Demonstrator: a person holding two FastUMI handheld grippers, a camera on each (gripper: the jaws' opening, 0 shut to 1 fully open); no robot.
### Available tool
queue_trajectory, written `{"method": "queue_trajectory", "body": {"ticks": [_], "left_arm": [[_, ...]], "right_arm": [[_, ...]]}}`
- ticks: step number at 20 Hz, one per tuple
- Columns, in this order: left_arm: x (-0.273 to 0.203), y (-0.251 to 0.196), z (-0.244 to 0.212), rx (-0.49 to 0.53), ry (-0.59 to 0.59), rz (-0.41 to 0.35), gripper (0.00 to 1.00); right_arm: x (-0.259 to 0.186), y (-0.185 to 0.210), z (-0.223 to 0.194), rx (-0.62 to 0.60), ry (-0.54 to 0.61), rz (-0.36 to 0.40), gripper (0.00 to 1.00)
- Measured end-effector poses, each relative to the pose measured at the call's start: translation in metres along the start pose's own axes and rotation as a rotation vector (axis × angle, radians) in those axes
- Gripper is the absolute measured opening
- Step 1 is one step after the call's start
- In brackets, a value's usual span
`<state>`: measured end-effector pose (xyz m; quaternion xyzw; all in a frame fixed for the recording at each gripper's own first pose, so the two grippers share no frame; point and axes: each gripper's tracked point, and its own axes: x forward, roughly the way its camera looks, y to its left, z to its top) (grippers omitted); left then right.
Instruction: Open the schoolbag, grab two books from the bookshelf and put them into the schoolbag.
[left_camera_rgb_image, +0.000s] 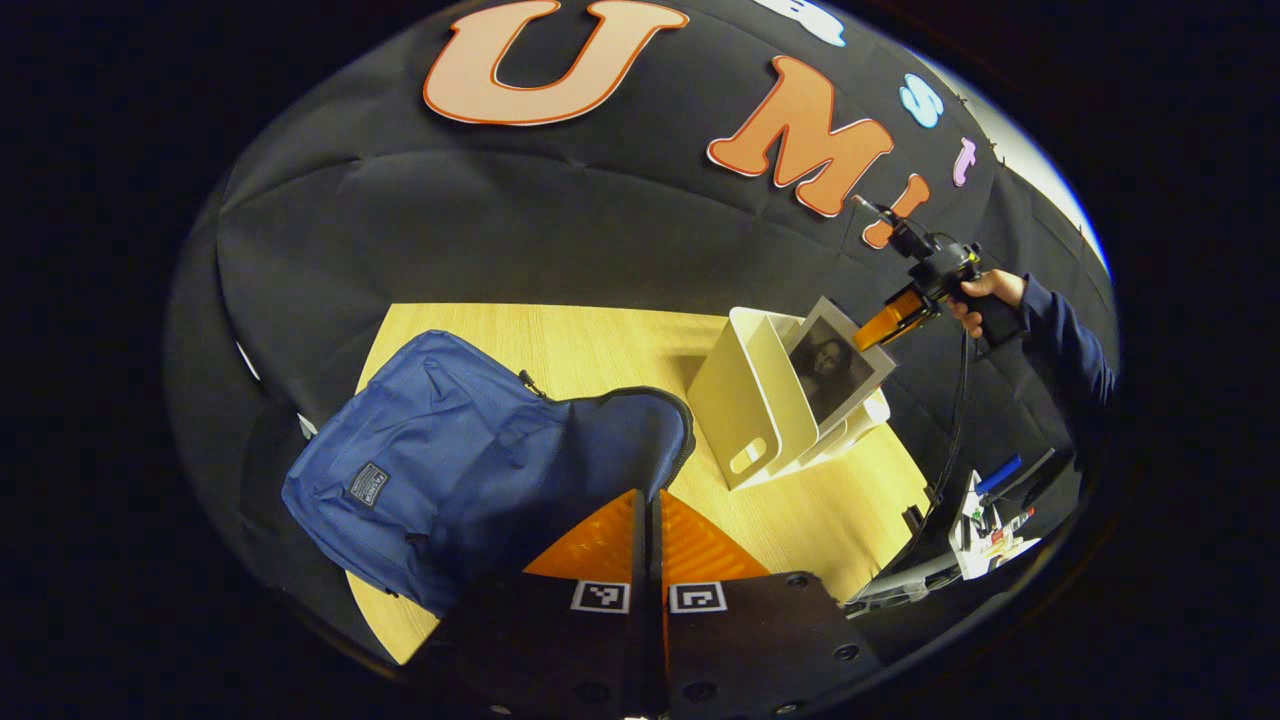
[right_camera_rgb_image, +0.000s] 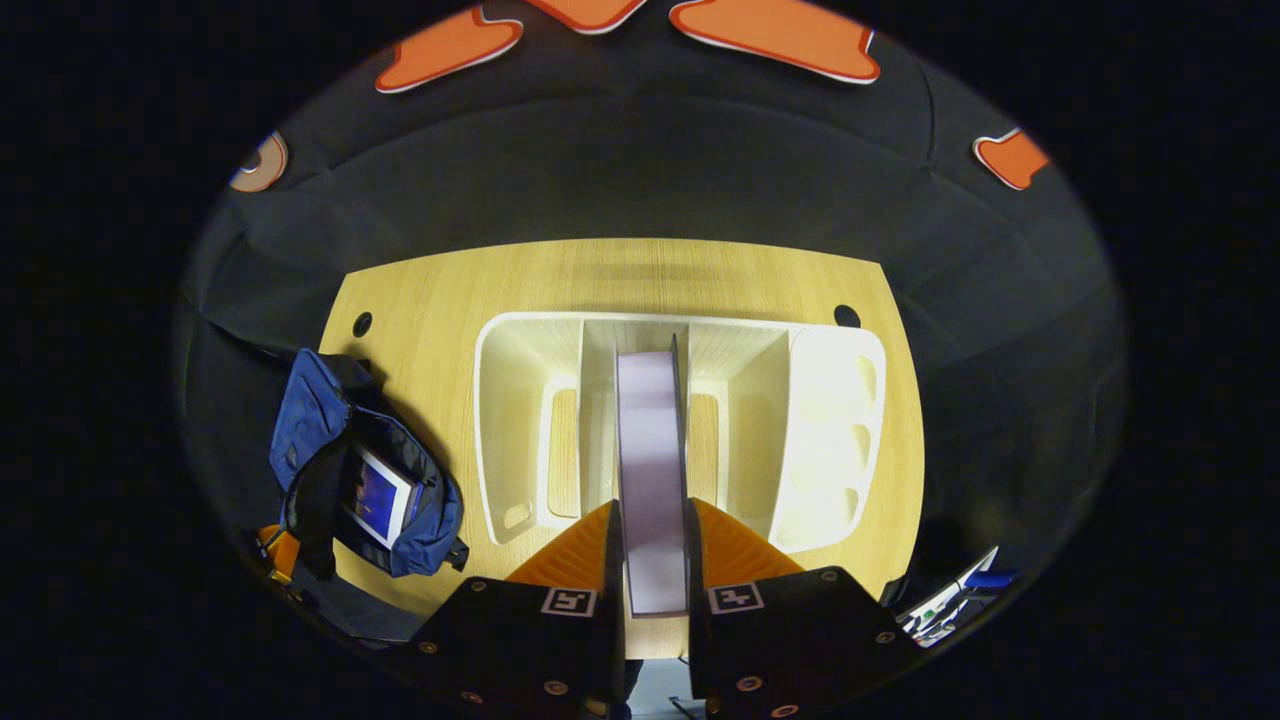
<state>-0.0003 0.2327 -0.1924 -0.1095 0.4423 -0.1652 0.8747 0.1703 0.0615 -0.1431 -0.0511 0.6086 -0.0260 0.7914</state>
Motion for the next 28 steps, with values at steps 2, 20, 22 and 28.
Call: {"method": "queue_trajectory", "body": {"ticks": [2, 20, 22, 28], "left_arm": [[0.000, -0.001, -0.001, -0.001, 0.002, -0.001, 0.01], [-0.003, 0.002, 0.002, 0.020, -0.005, 0.024, 0.00], [-0.007, 0.004, 0.004, 0.028, -0.013, 0.034, 0.01], [-0.025, 0.023, 0.023, 0.042, -0.046, 0.071, 0.00]], "right_arm": [[-0.025, -0.003, 0.003, 0.008, -0.028, 0.023, 0.25], [-0.145, 0.052, -0.034, 0.090, -0.212, 0.387, 0.25], [-0.143, 0.068, -0.041, 0.103, -0.216, 0.449, 0.25], [-0.109, 0.120, -0.068, 0.202, -0.169, 0.664, 0.25]]}}
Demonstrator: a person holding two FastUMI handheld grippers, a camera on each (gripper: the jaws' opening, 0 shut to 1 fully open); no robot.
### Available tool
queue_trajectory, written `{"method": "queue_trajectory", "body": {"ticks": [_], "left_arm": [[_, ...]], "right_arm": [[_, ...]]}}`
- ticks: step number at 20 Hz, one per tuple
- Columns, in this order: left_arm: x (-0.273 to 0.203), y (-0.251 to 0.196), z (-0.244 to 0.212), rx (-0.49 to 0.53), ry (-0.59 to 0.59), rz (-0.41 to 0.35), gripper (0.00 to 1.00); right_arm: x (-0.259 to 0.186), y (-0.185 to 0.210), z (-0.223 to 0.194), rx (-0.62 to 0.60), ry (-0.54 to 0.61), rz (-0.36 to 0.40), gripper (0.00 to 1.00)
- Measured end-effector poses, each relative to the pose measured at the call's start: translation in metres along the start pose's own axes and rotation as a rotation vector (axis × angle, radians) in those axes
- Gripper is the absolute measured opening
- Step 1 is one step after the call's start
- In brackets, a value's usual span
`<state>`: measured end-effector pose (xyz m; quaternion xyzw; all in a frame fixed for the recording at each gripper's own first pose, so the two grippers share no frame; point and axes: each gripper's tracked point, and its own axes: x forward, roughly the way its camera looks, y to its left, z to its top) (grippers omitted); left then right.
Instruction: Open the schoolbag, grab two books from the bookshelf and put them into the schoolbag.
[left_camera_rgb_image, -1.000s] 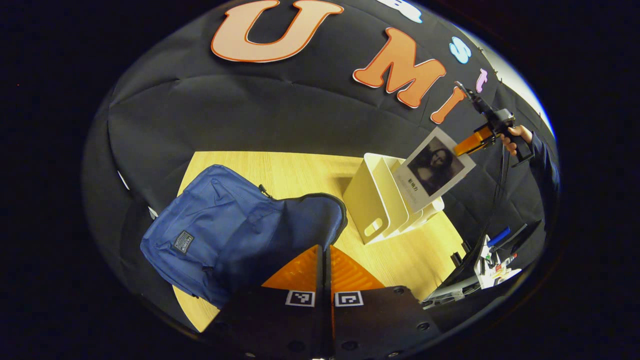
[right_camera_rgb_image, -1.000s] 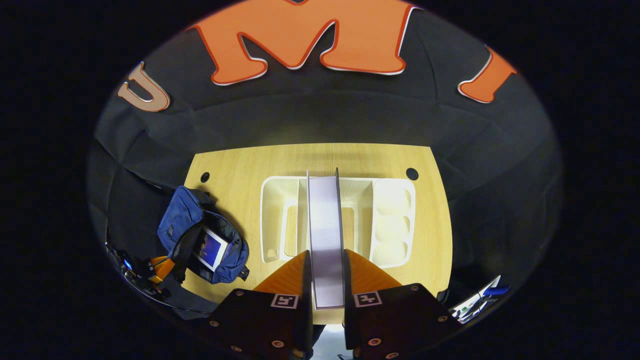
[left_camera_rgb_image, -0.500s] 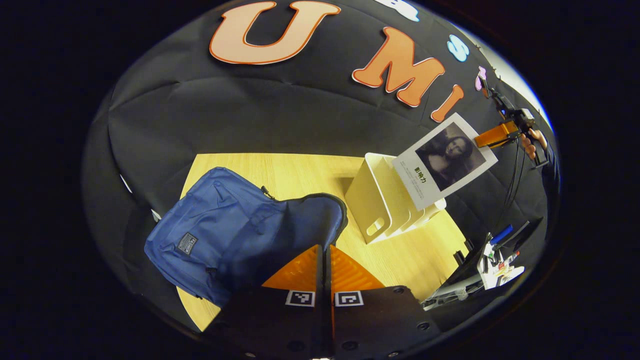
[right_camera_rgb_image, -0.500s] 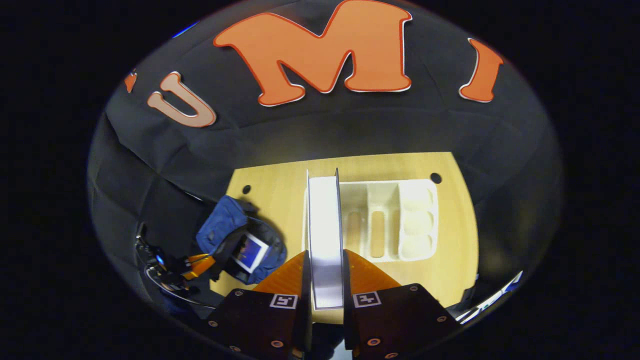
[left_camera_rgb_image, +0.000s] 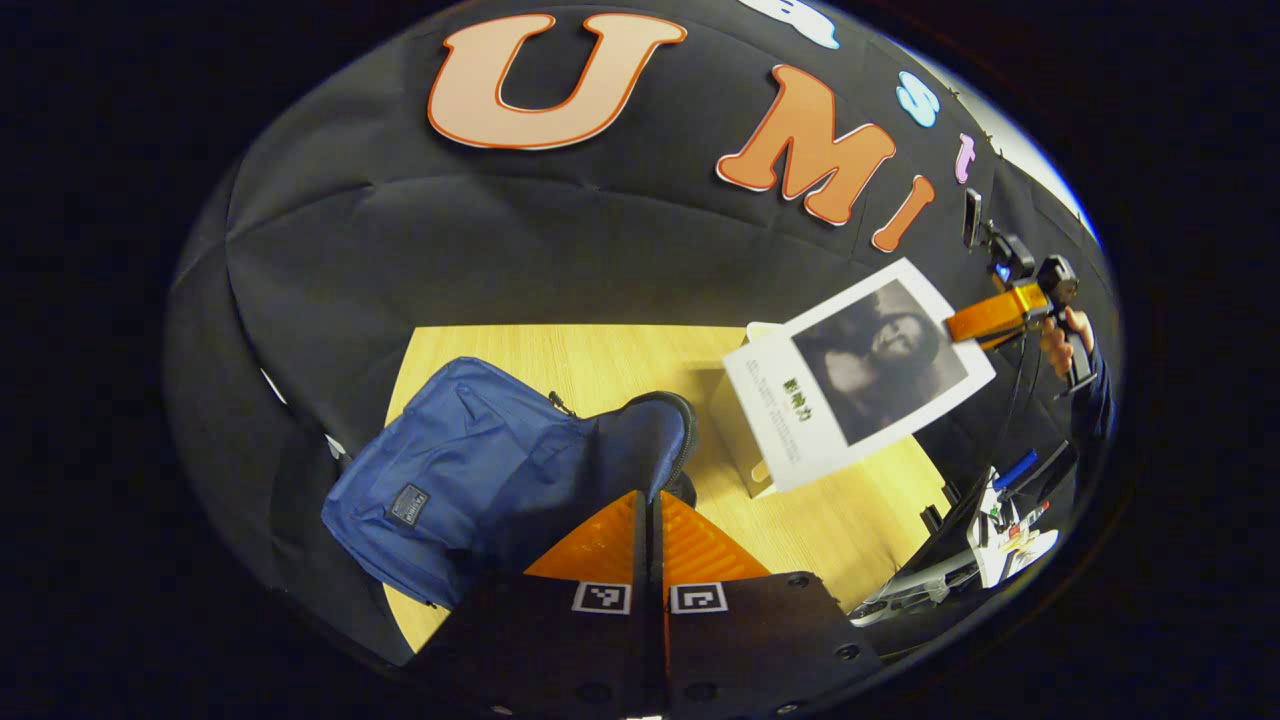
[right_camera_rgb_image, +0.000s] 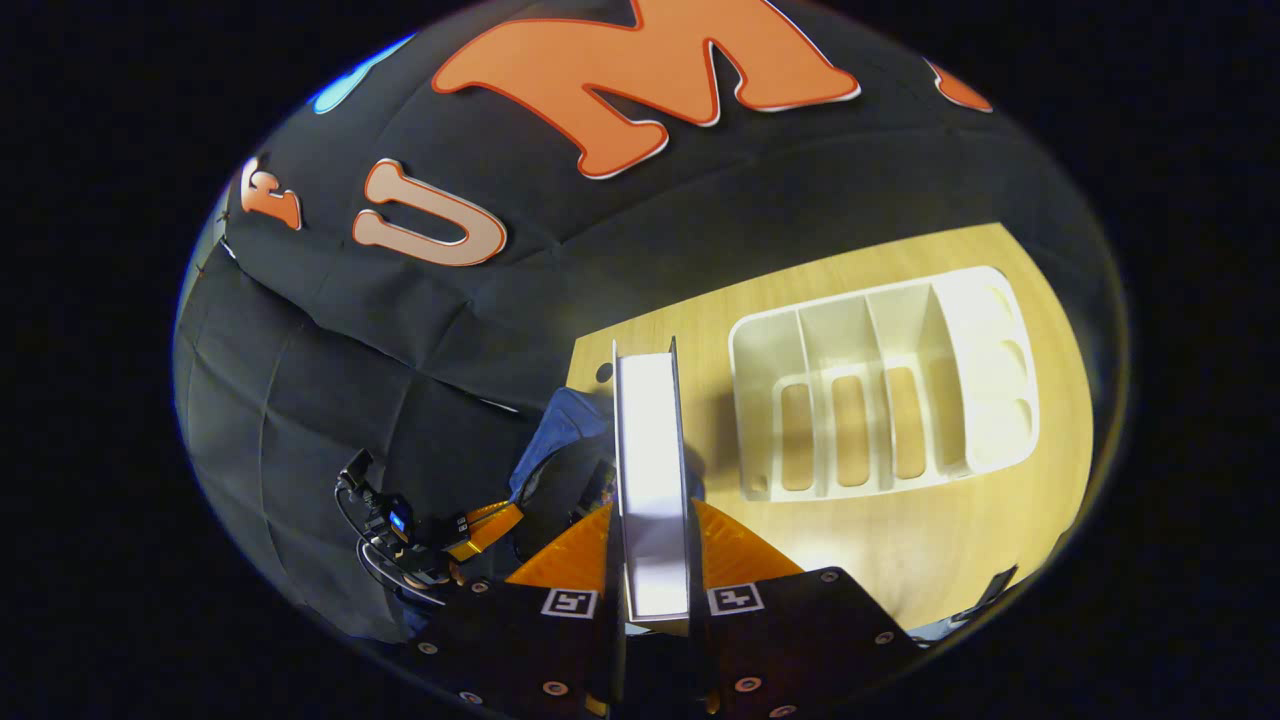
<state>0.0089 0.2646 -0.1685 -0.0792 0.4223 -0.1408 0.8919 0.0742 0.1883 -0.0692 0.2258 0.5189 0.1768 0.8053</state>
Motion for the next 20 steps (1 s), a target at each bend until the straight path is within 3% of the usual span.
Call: {"method": "queue_trajectory", "body": {"ticks": [8, 20], "left_arm": [[-0.009, 0.014, 0.020, -0.006, -0.021, 0.018, 0.00], [-0.005, 0.015, 0.027, -0.007, -0.012, 0.023, 0.00]], "right_arm": [[0.075, 0.010, -0.053, 0.115, 0.056, 0.108, 0.25], [0.191, 0.040, -0.108, 0.276, 0.056, 0.095, 0.25]]}}
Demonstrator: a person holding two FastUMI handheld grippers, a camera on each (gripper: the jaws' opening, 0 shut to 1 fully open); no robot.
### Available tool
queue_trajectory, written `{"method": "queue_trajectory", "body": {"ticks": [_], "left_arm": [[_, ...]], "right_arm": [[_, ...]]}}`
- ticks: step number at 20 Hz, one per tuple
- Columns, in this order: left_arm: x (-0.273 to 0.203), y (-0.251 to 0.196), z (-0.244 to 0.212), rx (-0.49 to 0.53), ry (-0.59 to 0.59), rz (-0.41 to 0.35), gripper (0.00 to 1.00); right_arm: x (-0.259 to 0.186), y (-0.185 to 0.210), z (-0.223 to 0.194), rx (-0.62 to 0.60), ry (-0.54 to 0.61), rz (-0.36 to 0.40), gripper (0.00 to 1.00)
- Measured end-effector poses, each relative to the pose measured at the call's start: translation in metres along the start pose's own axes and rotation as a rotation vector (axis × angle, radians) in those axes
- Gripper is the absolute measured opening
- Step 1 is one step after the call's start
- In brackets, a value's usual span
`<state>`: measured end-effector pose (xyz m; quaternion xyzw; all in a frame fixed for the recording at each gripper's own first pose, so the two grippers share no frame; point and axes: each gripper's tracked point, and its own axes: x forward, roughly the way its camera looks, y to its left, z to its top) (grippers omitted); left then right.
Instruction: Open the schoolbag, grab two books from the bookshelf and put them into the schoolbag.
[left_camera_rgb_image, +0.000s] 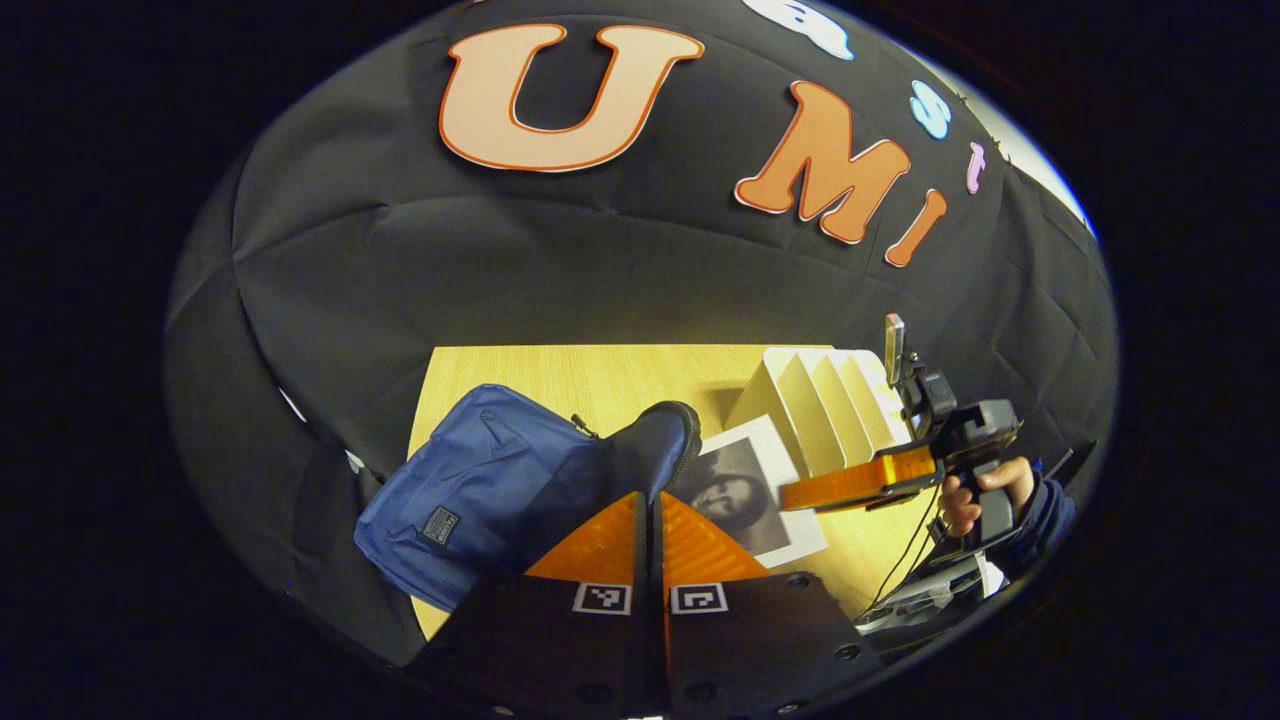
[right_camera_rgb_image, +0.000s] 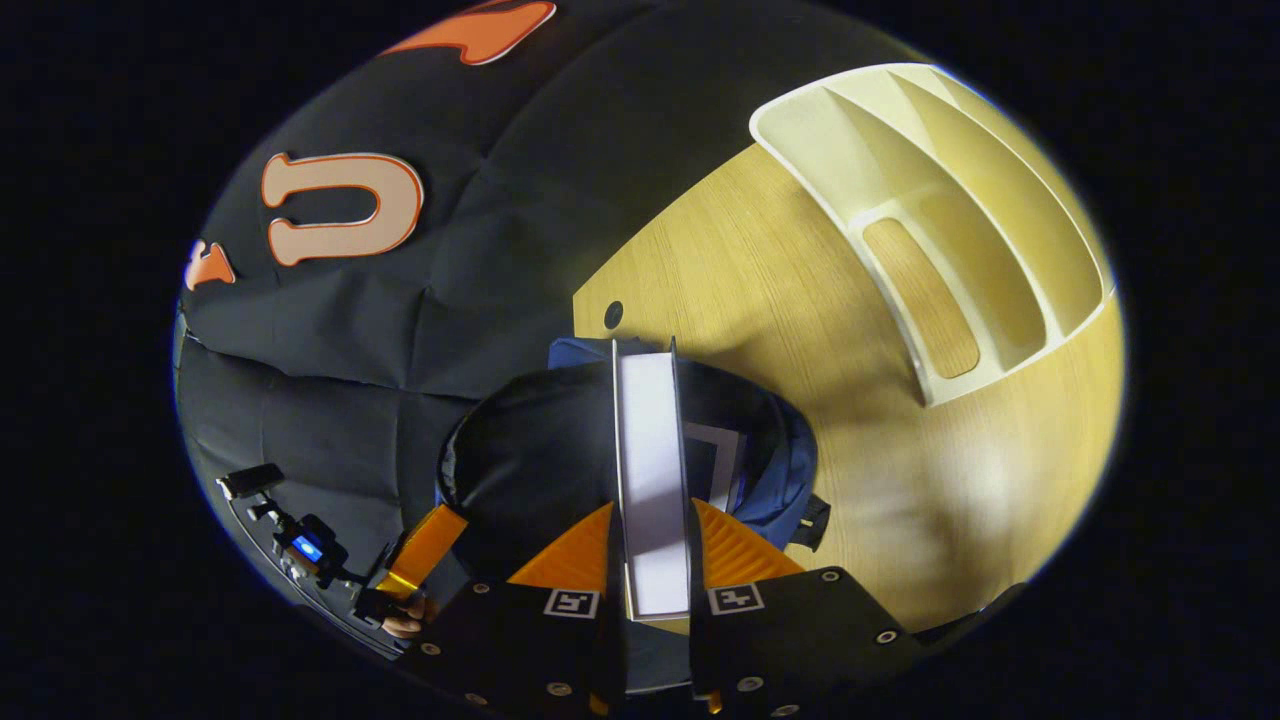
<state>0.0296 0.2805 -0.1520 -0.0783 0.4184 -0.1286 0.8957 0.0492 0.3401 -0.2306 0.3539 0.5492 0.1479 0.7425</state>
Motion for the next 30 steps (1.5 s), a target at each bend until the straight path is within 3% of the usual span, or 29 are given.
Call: {"method": "queue_trajectory", "body": {"ticks": [8, 14, 15, 16, 22, 25, 26, 27, 28, 29, 30], "left_arm": [[-0.003, -0.019, 0.005, 0.013, -0.008, -0.027, 0.01], [0.002, -0.033, -0.001, 0.030, 0.009, -0.065, 0.00], [0.003, -0.034, -0.002, 0.034, 0.011, -0.070, 0.07], [0.003, -0.037, -0.002, 0.037, 0.014, -0.076, 0.00], [0.003, -0.035, -0.007, 0.036, 0.024, -0.086, 0.00], [0.002, -0.029, -0.007, 0.032, 0.018, -0.075, 0.01], [0.003, -0.026, -0.008, 0.023, 0.019, -0.067, 0.00], [0.003, -0.024, -0.009, 0.017, 0.021, -0.063, 0.00], [0.003, -0.024, -0.010, 0.008, 0.022, -0.063, 0.00], [0.004, -0.025, -0.010, 0.004, 0.024, -0.067, 0.00], [0.005, -0.026, -0.012, 0.005, 0.026, -0.064, 0.00]], "right_arm": [[0.049, 0.028, -0.030, 0.054, -0.077, 0.063, 0.25], [0.082, 0.032, -0.063, 0.077, -0.040, 0.094, 0.25], [0.087, 0.031, -0.066, 0.068, -0.042, 0.096, 0.25], [0.090, 0.032, -0.066, 0.070, -0.049, 0.101, 0.25], [0.115, 0.034, -0.078, 0.073, -0.023, 0.084, 0.25], [0.113, 0.023, -0.067, 0.032, -0.053, -0.015, 0.31], [0.106, 0.020, -0.063, -0.010, -0.056, -0.045, 0.38], [0.099, 0.022, -0.056, -0.047, -0.066, -0.043, 0.40], [0.089, 0.022, -0.052, -0.083, -0.068, -0.060, 0.67], [0.079, 0.022, -0.044, -0.114, -0.082, -0.071, 0.72], [0.068, 0.022, -0.035, -0.143, -0.105, -0.090, 0.65]]}}
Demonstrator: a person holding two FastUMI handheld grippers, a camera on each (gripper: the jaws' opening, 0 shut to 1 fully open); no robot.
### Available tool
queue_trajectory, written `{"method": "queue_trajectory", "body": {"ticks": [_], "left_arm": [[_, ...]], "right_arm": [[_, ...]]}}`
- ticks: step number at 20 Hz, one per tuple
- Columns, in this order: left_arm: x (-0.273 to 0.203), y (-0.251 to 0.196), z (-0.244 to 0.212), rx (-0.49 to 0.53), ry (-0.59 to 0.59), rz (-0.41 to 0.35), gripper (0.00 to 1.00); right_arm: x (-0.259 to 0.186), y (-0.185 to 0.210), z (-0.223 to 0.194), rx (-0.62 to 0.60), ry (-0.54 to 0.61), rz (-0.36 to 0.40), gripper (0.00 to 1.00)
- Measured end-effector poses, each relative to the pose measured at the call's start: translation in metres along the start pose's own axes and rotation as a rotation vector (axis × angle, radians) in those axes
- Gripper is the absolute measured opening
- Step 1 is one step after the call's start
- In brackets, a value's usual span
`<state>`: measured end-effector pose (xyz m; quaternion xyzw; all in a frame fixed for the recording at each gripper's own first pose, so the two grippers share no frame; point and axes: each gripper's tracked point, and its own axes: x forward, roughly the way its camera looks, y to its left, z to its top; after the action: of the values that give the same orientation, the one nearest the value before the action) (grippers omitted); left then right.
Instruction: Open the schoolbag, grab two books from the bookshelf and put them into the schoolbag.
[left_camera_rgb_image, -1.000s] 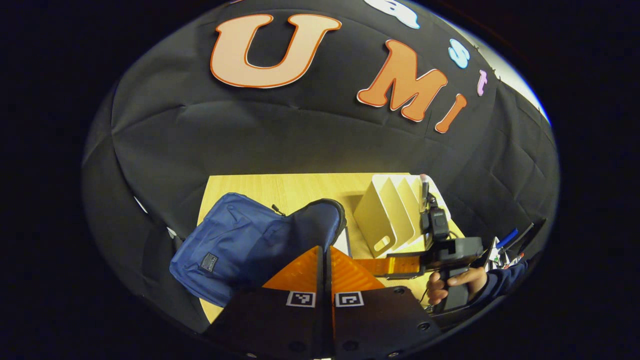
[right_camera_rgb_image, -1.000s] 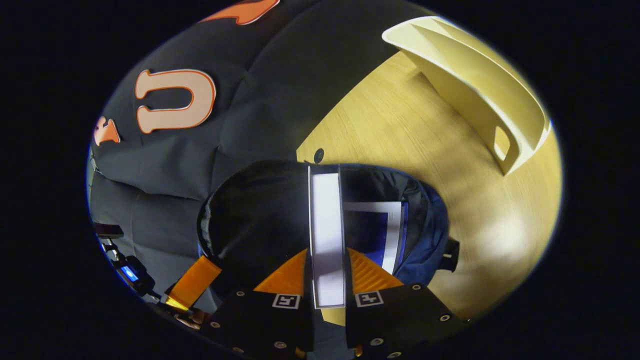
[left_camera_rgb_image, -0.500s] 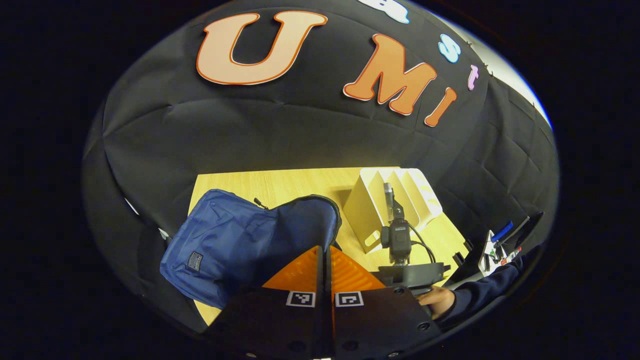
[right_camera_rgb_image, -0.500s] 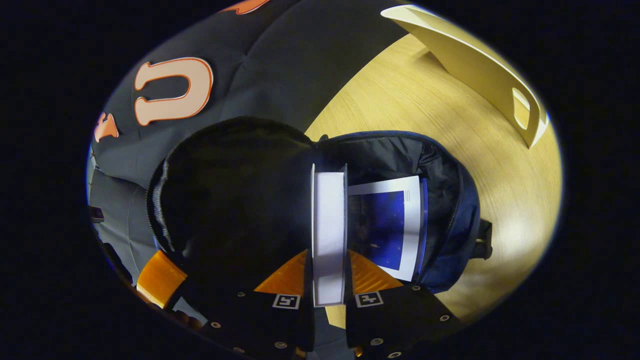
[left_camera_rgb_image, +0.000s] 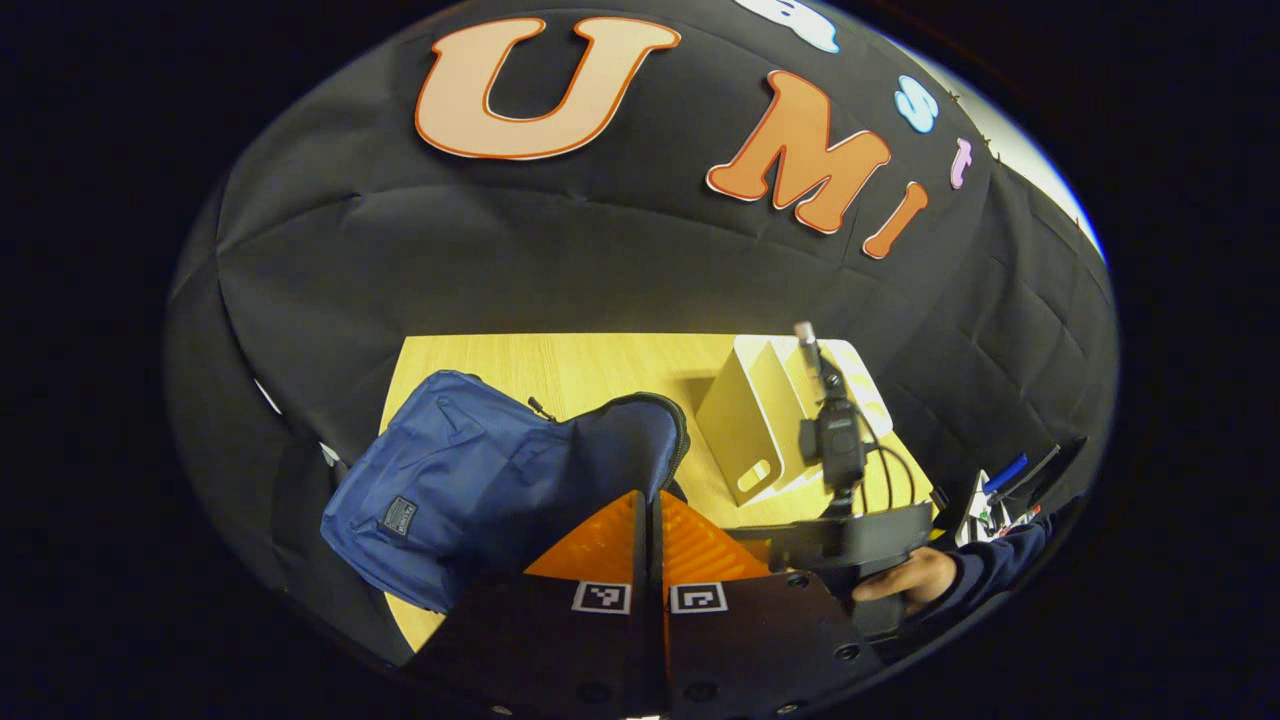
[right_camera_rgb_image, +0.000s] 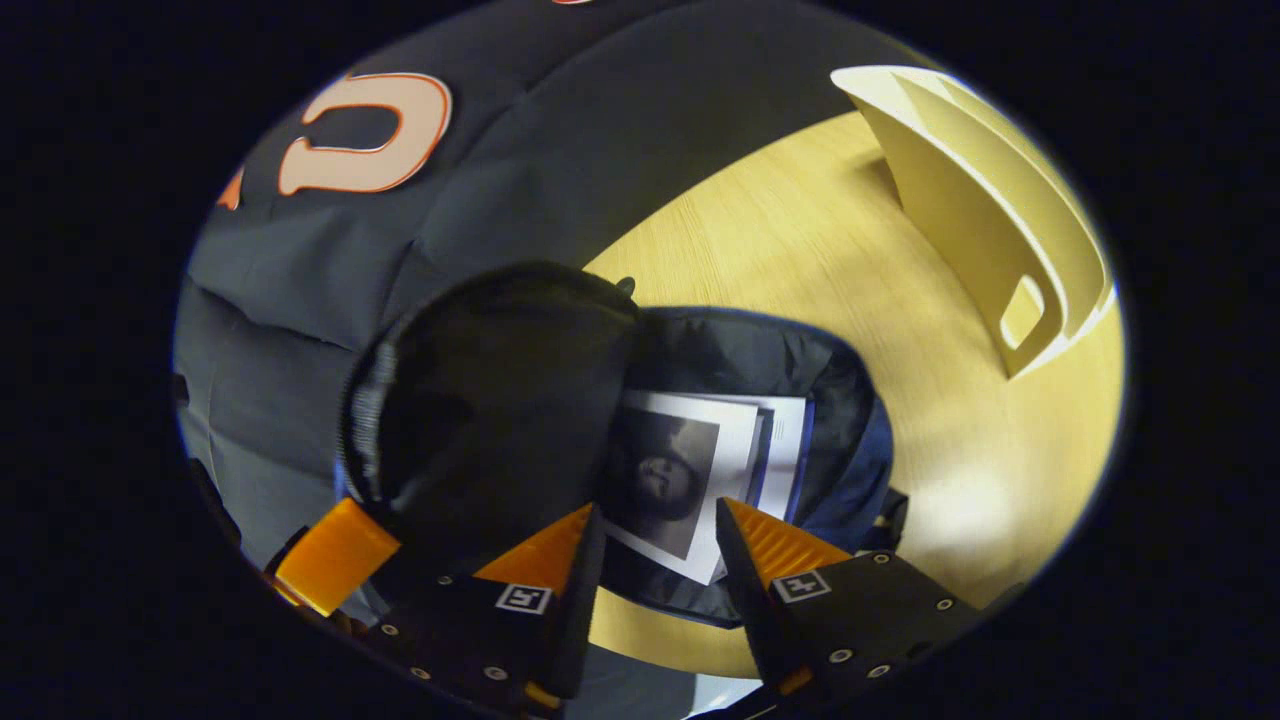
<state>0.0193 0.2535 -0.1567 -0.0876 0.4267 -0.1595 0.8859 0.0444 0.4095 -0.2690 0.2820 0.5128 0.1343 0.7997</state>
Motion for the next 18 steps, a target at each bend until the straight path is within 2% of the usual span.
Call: {"method": "queue_trajectory", "body": {"ticks": [2, 5, 8, 10, 13, 18], "left_arm": [[0.003, -0.001, -0.001, 0.012, 0.001, 0.012, 0.00], [0.011, -0.009, -0.005, 0.022, 0.013, 0.020, 0.00], [0.025, -0.017, -0.020, 0.014, 0.036, 0.013, 0.00], [0.033, -0.024, -0.033, -0.003, 0.066, 0.004, 0.00], [0.045, -0.039, -0.055, 0.004, 0.112, 0.001, 0.01], [0.067, -0.057, -0.089, 0.060, 0.197, 0.045, 0.01]], "right_arm": [[-0.016, -0.010, 0.018, -0.046, -0.060, -0.032, 0.75], [-0.046, -0.027, 0.043, -0.080, -0.138, -0.082, 0.80], [-0.073, -0.067, 0.067, -0.096, -0.200, -0.172, 0.86], [-0.096, -0.085, 0.081, -0.084, -0.235, -0.203, 0.91], [-0.124, -0.111, 0.098, -0.065, -0.265, -0.229, 0.94], [-0.157, -0.141, 0.121, -0.077, -0.314, -0.242, 0.95]]}}
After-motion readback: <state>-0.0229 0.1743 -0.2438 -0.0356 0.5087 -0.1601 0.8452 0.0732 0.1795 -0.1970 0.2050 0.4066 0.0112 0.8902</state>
